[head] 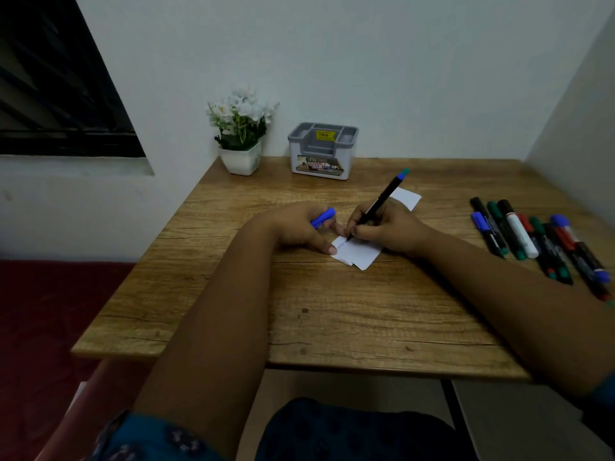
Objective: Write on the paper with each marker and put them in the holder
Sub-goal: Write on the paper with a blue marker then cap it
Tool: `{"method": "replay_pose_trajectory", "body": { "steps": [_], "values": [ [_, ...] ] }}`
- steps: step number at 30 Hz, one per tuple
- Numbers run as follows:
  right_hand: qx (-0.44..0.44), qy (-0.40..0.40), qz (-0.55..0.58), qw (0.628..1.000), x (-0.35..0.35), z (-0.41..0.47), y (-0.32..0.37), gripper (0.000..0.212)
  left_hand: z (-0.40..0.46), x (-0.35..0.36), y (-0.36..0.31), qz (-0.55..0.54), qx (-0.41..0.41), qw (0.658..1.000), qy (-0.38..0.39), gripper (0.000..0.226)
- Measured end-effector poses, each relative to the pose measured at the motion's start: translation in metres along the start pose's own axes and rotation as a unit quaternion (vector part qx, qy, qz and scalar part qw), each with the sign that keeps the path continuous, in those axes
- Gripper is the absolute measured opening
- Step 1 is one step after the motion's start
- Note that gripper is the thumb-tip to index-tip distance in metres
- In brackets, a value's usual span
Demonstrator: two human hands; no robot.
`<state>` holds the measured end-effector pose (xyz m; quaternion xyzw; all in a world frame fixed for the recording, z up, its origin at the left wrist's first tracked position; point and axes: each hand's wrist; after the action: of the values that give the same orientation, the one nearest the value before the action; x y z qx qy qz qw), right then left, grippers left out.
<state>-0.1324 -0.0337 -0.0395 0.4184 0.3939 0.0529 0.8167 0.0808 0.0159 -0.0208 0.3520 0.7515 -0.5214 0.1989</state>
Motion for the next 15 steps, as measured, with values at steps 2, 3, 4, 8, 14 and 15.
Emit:
{"method": "replay_pose_trajectory", "body": {
  "steps": [2, 3, 4, 8, 14, 15],
  "values": [
    [-0.005, 0.005, 0.000, 1.000, 0.000, 0.000, -0.001, 0.014, 0.000, 0.000, 0.001, -0.002, 0.003, 1.000, 0.001, 0.041],
    [-0.005, 0.009, -0.005, 1.000, 0.000, 0.001, -0.002, 0.016, 0.000, -0.001, 0.001, -0.004, 0.003, 1.000, 0.003, 0.043],
    [-0.003, 0.011, -0.010, 1.000, -0.001, 0.001, -0.003, 0.018, 0.000, 0.000, 0.000, -0.003, 0.006, 1.000, 0.006, 0.046],
    [0.067, -0.077, 0.225, 0.969, -0.004, 0.008, -0.006, 0.016, 0.001, 0.002, -0.001, -0.018, 0.022, 0.999, 0.029, 0.044],
    [0.111, -0.191, 0.450, 0.865, 0.013, 0.030, 0.008, 0.019, -0.001, 0.002, -0.002, -0.021, 0.021, 0.999, 0.021, 0.041],
    [0.123, -0.201, 0.477, 0.847, 0.018, 0.031, 0.009, 0.019, 0.000, 0.002, -0.002, -0.031, 0.025, 0.999, 0.017, 0.036]
  ]
}}
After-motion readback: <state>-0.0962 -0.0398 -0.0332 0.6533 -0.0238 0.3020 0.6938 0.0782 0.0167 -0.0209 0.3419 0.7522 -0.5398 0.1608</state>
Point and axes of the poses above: each hand's wrist, its own z-axis towards the middle knuckle, its own x-axis out of the palm, y = z × x, and after that the axes turned 12 degrees about -x, right-handed
